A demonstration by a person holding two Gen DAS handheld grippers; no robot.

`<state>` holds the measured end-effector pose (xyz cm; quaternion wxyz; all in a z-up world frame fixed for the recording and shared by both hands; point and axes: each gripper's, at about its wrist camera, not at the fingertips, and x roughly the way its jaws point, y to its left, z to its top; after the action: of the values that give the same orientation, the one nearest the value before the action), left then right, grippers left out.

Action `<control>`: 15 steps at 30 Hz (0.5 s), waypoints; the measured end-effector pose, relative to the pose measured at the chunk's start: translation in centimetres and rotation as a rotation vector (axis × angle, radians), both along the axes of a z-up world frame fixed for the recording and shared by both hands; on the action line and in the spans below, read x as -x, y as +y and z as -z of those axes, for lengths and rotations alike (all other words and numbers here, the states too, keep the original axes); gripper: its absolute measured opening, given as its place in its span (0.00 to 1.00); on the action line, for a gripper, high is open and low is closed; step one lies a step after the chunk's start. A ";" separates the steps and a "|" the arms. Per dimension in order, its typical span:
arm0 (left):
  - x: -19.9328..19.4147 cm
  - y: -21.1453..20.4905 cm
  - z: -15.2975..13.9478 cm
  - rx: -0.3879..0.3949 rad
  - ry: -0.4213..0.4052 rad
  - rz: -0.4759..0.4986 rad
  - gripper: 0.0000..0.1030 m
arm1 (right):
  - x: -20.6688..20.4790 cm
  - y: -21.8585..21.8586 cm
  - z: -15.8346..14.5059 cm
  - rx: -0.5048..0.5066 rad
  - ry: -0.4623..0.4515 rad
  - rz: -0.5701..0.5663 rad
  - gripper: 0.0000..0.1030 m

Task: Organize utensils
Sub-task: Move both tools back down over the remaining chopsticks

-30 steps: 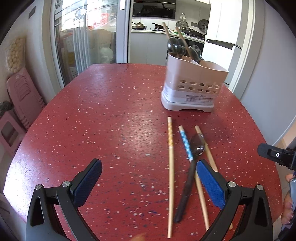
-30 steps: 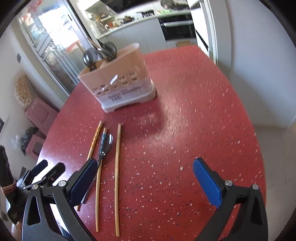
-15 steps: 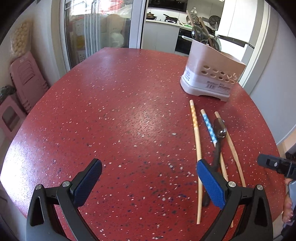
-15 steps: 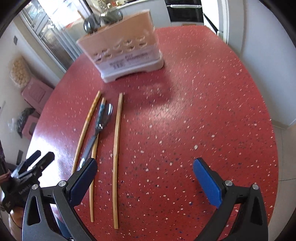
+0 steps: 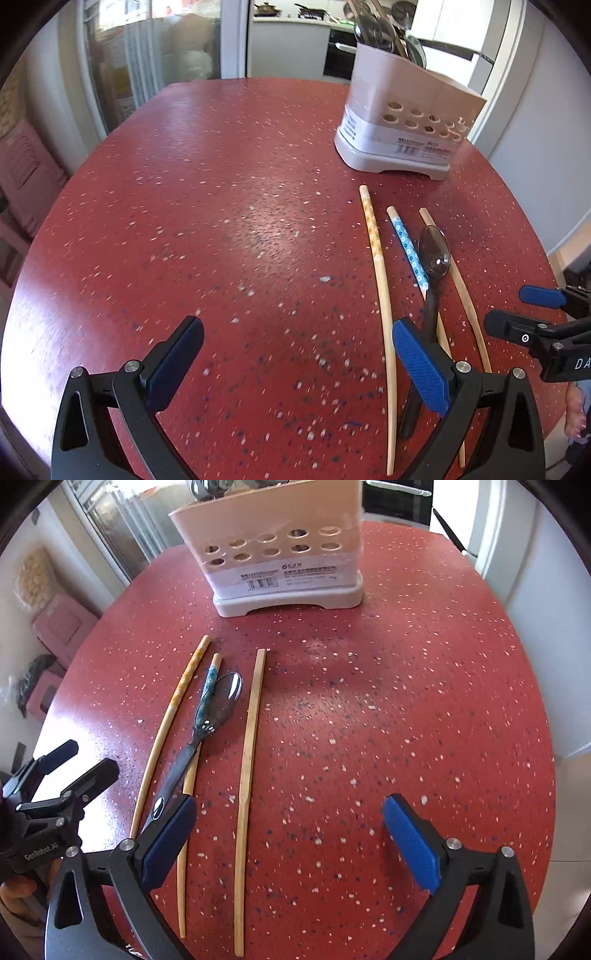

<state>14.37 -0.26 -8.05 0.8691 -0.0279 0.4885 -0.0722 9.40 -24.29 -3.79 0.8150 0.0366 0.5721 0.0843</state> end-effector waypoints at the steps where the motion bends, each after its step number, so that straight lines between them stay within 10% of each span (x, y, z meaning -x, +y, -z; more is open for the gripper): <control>1: -0.3 -0.1 0.1 0.000 0.007 0.007 1.00 | -0.4 0.2 0.1 0.009 0.015 0.000 0.95; 15: -4.1 -1.9 1.3 -0.033 0.067 0.082 1.00 | -3.6 4.0 1.4 0.171 0.088 -0.075 0.60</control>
<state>18.50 -2.17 -9.32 0.8490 0.0041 0.5190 -0.0985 12.98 -20.25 -5.18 0.7854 -0.0507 0.6136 0.0640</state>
